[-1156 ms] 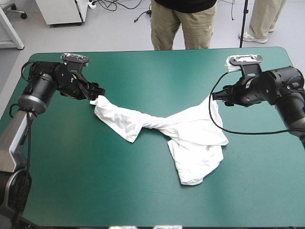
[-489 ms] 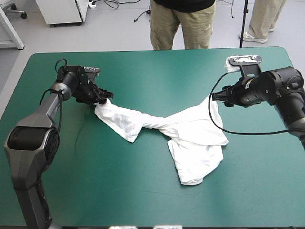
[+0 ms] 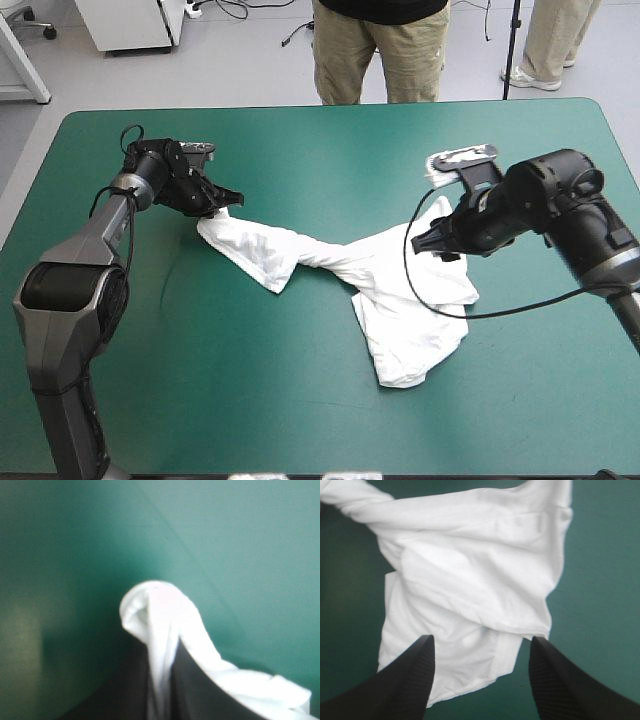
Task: Fold the cloth
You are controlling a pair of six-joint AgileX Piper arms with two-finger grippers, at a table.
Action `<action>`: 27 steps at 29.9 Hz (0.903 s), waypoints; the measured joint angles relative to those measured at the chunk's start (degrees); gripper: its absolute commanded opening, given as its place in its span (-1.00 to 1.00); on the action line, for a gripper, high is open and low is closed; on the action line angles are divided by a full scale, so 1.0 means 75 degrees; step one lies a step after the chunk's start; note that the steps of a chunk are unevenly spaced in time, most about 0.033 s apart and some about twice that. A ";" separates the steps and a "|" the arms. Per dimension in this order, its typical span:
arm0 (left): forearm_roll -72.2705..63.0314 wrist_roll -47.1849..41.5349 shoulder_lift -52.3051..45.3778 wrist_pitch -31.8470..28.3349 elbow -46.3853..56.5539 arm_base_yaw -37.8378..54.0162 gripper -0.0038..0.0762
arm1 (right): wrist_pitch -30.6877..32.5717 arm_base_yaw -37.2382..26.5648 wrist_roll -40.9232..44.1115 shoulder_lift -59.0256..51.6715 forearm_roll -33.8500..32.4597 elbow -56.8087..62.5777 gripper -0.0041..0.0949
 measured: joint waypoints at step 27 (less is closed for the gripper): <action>-0.0007 0.0013 0.0000 0.0000 -0.0007 0.0000 -0.93 | -0.2261 0.3820 0.2168 0.0316 -0.0645 0.3957 0.17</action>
